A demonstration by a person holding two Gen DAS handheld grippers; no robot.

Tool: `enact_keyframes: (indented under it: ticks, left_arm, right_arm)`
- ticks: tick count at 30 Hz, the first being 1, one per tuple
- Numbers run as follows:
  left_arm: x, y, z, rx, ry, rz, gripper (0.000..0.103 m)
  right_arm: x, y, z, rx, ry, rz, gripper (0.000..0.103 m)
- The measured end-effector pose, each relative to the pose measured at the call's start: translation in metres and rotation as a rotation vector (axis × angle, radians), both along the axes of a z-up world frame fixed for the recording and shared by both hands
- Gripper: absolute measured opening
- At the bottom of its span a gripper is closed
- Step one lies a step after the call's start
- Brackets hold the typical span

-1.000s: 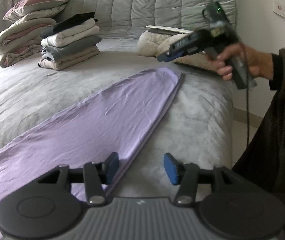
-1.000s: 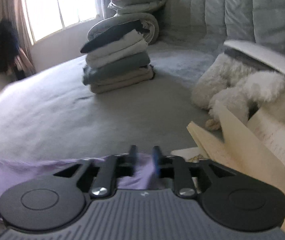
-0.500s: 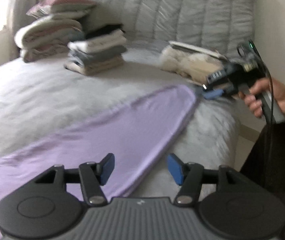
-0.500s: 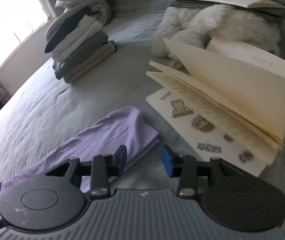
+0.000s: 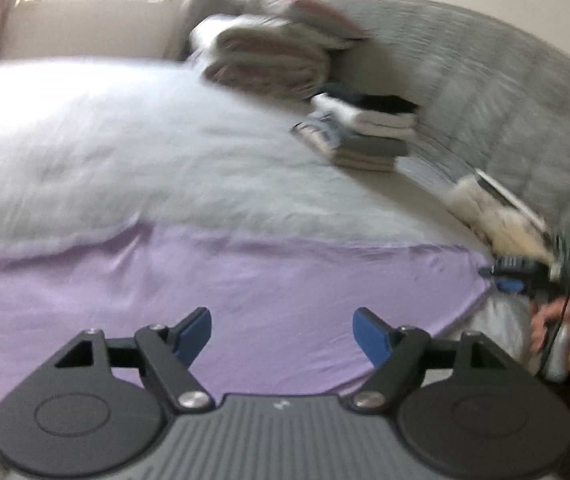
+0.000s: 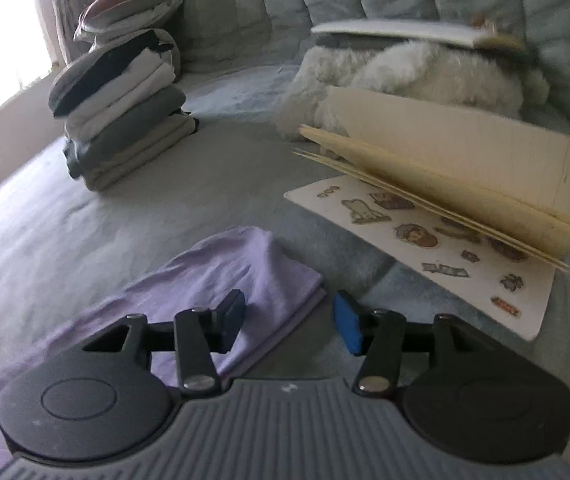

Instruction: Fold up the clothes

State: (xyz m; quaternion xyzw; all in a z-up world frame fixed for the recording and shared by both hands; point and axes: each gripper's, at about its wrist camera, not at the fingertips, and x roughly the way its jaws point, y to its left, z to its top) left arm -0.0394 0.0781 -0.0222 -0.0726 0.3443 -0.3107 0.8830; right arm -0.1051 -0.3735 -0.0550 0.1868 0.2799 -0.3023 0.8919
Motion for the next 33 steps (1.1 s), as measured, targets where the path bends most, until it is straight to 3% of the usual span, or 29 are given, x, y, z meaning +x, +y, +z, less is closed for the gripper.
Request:
enact_keyframes:
  ticks: [1,3,8,10,19,26,33]
  left_arm:
    - [0.007,0.008,-0.004,-0.032,0.049,0.016,0.079]
    - [0.015,0.023,-0.011,-0.126,0.118,0.029,0.079]
    - [0.028,0.038,-0.029,-0.321,0.271,0.022,0.079]
    - [0.031,0.034,-0.032,-0.36,0.297,0.011,0.079]
    - [0.041,0.018,-0.046,-0.537,0.414,-0.037,0.079]
    - [0.053,0.005,-0.061,-0.624,0.491,-0.028,0.077]
    - [0.059,0.002,-0.062,-0.619,0.498,-0.002,0.072]
  right_arm:
    - [0.001,0.005,-0.001,-0.034,-0.005,0.01,0.023]
    - [0.004,0.012,-0.002,-0.052,-0.019,0.039,0.008]
    - [0.015,0.03,0.006,-0.099,-0.041,0.082,0.007]
    - [0.02,0.04,0.01,-0.121,-0.051,0.11,0.007]
    - [0.034,0.136,0.033,-0.24,-0.061,0.48,0.006]
    - [0.026,0.217,0.03,-0.32,-0.046,0.788,0.006]
    - [0.01,0.27,0.02,-0.349,-0.043,0.967,0.006]
